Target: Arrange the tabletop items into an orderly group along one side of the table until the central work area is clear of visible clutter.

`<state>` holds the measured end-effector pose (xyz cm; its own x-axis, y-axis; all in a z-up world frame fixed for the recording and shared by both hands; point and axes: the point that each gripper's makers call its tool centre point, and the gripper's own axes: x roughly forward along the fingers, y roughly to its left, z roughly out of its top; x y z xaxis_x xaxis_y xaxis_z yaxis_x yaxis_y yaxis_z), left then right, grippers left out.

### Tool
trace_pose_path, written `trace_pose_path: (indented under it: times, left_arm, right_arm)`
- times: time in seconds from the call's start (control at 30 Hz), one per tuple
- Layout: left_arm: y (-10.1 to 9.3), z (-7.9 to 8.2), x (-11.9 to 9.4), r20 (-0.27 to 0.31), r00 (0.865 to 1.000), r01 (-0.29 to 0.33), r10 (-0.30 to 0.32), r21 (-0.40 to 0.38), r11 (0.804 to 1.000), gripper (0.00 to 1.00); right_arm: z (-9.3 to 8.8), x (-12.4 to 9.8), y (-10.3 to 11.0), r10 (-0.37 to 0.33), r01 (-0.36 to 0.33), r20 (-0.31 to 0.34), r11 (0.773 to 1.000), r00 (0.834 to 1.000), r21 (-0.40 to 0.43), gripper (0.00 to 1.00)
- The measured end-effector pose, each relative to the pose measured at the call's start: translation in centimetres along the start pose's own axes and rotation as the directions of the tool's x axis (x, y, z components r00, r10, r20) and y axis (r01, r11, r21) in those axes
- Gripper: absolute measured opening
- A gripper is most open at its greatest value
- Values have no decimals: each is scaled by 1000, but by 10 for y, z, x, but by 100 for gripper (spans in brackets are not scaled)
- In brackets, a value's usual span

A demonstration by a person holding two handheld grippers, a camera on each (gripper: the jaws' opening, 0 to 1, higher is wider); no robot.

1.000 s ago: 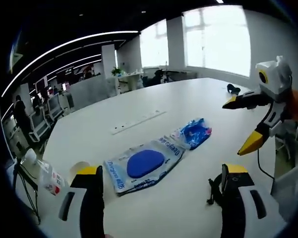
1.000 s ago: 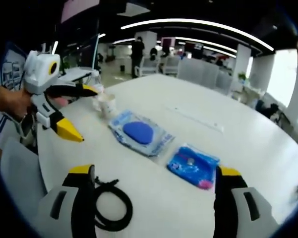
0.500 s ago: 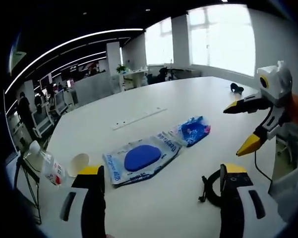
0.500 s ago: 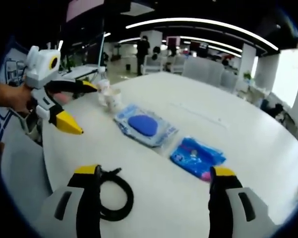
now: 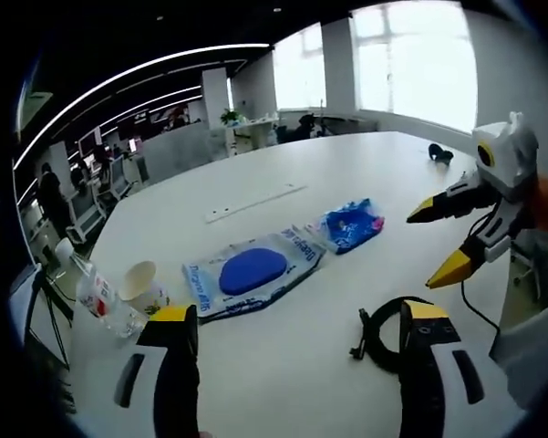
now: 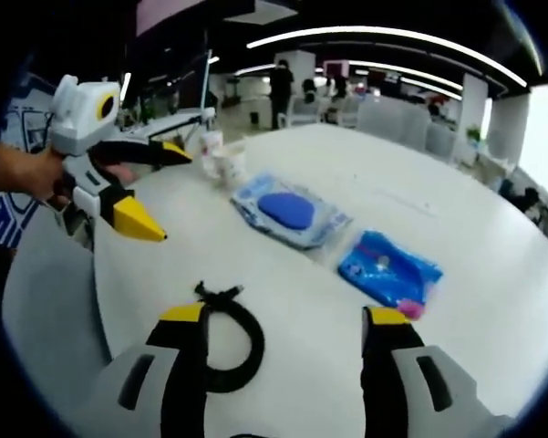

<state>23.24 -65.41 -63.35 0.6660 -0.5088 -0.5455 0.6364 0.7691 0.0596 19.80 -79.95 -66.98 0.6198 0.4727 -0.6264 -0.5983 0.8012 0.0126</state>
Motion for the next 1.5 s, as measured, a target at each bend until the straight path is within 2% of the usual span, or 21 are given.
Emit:
trace_pose_path:
  times: [0.13,0.2,0.37,0.53,0.63,0.77,0.83,0.93,1.03,1.2,1.5]
  left_arm:
    - [-6,-3,4,-7,1000,3,-3,20,1000,86]
    - [-9,-5,7,-8,1000,4,-4,4,1000,85]
    - [-21,-10,12,-6,1000,7,-7,32,999,82]
    - [-32,-20,19,-31,999,17,-16,21,1000,81]
    - [-39,-23,21,-42,999,25,-24,38,999,80]
    - [-44,-30,21,-67,998,23,-20,47,999,77]
    - [-43,-35,21,-81,997,13,-7,77,997,74]
    - [-39,-43,19,-101,995,-5,11,62,998,72]
    - [-36,-51,18,-119,993,-16,17,13,1000,69]
    - [-33,-59,22,-145,989,-41,41,1,999,69]
    - [-48,-66,31,-181,983,-1,-7,-45,999,56]
  right_arm:
    - [-11,6,6,31,-31,-19,999,999,-10,55]
    - [-16,8,6,32,-32,-29,999,999,-16,52]
    - [-21,10,8,42,-43,-14,999,999,-29,42]
    - [-29,10,12,61,-62,-22,997,998,-41,39]
    - [-38,13,13,74,-77,-61,996,995,-54,34]
    - [-39,16,18,91,-94,-63,995,994,-39,30]
    - [-40,21,22,107,-110,-76,993,991,-41,30]
    - [-38,24,21,108,-113,-83,992,991,-56,29]
    - [-37,26,18,96,-99,-82,994,992,-34,28]
    - [-38,28,18,99,-103,-90,994,991,-41,25]
    - [-48,36,22,132,-136,-131,990,983,-24,17]
